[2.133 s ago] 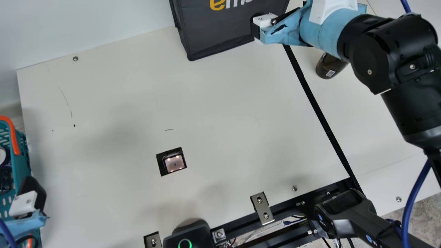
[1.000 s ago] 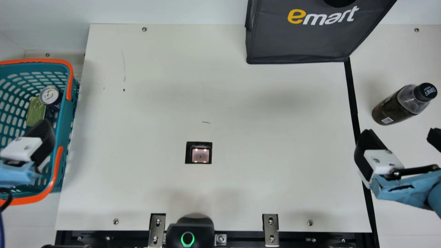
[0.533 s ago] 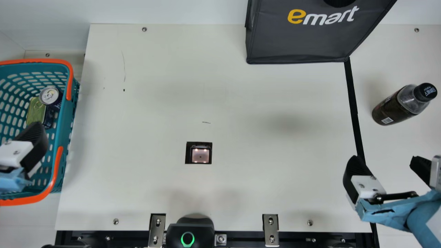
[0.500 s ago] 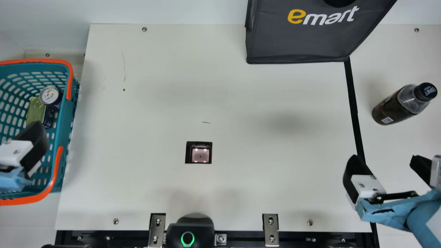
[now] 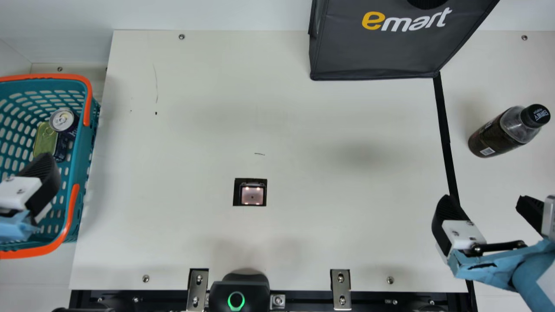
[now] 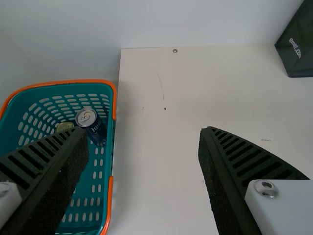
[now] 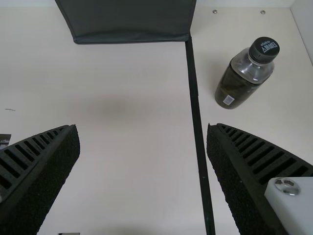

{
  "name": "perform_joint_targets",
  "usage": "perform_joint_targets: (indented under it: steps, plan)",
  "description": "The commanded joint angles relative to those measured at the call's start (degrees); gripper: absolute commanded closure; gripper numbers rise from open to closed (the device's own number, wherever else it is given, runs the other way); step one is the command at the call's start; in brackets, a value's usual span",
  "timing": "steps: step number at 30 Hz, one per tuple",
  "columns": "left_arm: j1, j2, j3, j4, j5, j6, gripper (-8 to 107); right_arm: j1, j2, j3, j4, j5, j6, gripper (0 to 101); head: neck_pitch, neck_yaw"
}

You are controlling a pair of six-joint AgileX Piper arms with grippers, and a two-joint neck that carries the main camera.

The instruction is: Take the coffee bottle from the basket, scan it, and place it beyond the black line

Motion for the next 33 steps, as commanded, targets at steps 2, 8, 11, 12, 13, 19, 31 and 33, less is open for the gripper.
perform_joint_targets:
  steps: [2, 8, 11, 12, 13, 19, 31, 33]
  plan:
    - [0.0, 0.0, 0.0, 0.0, 0.0, 0.0, 9, 0.0, 0.0, 0.0, 0.0, 0.0, 0.0, 10, -1.5, 0.1]
    - [0.0, 0.0, 0.0, 0.0, 0.0, 0.0, 9, 0.0, 0.0, 0.0, 0.0, 0.0, 0.0, 10, -1.5, 0.1]
    - [0.0, 0.0, 0.0, 0.0, 0.0, 0.0, 9, 0.0, 0.0, 0.0, 0.0, 0.0, 0.0, 10, -1.5, 0.1]
    - [0.0, 0.0, 0.0, 0.0, 0.0, 0.0, 9, 0.0, 0.0, 0.0, 0.0, 0.0, 0.0, 10, -1.5, 0.1]
    - [0.0, 0.0, 0.0, 0.0, 0.0, 0.0, 9, 0.0, 0.0, 0.0, 0.0, 0.0, 0.0, 10, -1.5, 0.1]
    - [0.0, 0.0, 0.0, 0.0, 0.0, 0.0, 9, 0.0, 0.0, 0.0, 0.0, 0.0, 0.0, 10, -1.5, 0.1]
    - [0.0, 0.0, 0.0, 0.0, 0.0, 0.0, 9, 0.0, 0.0, 0.0, 0.0, -0.1, 0.0, 10, -1.5, 0.1]
    - [0.0, 0.0, 0.0, 0.0, 0.0, 0.0, 9, 0.0, 0.0, 0.0, 0.0, -0.1, 0.0, 10, -1.5, 0.1]
